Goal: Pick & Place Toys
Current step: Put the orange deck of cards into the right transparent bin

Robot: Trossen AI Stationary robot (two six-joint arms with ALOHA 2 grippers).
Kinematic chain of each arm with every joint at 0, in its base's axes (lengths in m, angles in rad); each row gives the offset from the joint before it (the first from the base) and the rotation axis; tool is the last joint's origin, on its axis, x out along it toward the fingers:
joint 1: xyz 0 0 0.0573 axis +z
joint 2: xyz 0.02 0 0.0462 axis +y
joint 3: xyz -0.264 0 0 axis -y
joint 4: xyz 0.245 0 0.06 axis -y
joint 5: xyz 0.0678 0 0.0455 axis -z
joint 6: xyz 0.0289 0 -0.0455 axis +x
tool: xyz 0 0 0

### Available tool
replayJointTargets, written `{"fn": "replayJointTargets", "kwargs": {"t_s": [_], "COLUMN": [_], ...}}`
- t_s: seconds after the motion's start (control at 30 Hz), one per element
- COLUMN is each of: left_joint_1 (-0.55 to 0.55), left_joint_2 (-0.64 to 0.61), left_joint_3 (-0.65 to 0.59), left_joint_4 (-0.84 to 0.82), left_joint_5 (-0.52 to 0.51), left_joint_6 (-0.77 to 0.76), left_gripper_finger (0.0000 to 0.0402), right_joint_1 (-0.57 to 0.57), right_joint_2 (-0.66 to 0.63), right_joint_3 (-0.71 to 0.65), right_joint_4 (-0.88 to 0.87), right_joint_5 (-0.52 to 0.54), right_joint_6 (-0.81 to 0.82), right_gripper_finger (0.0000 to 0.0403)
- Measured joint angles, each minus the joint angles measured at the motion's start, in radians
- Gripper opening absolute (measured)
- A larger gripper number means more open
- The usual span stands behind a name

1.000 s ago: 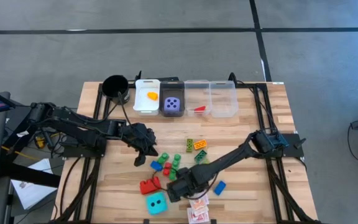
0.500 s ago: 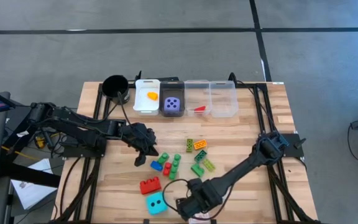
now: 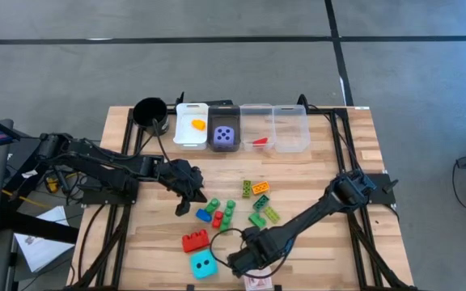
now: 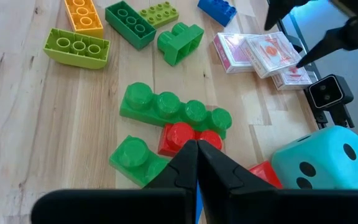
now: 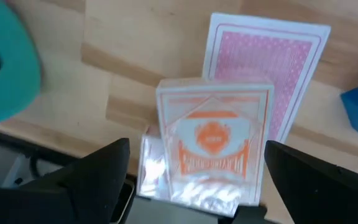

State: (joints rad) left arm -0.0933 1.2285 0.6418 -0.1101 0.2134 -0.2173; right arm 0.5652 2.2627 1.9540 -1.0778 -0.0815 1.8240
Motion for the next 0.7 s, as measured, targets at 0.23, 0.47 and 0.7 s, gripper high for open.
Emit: {"fn": "replayJointTargets", "kwargs": {"t_s": [0.23, 0.47, 0.7], "left_joint_1": [0.0, 0.0, 0.0], "left_joint_2": [0.0, 0.0, 0.0], "left_joint_3": [0.0, 0.0, 0.0], "left_joint_4": [0.0, -0.001, -0.001], "left_joint_5": [0.0, 0.0, 0.0], "left_joint_6": [0.0, 0.0, 0.0], "left_gripper_finger": [0.0, 0.0, 0.0001], "right_joint_1": [0.005, 0.006, -0.001], "right_joint_2": [0.0, 0.0, -0.001], "right_joint_3": [-0.014, -0.014, -0.025], "right_joint_4": [0.009, 0.009, 0.009], "right_joint_5": [-0.007, 0.001, 0.001], "right_joint_6": [-0.02, -0.092, -0.107], "right_gripper_finger": [0.0366, 0.0366, 0.0366]}}
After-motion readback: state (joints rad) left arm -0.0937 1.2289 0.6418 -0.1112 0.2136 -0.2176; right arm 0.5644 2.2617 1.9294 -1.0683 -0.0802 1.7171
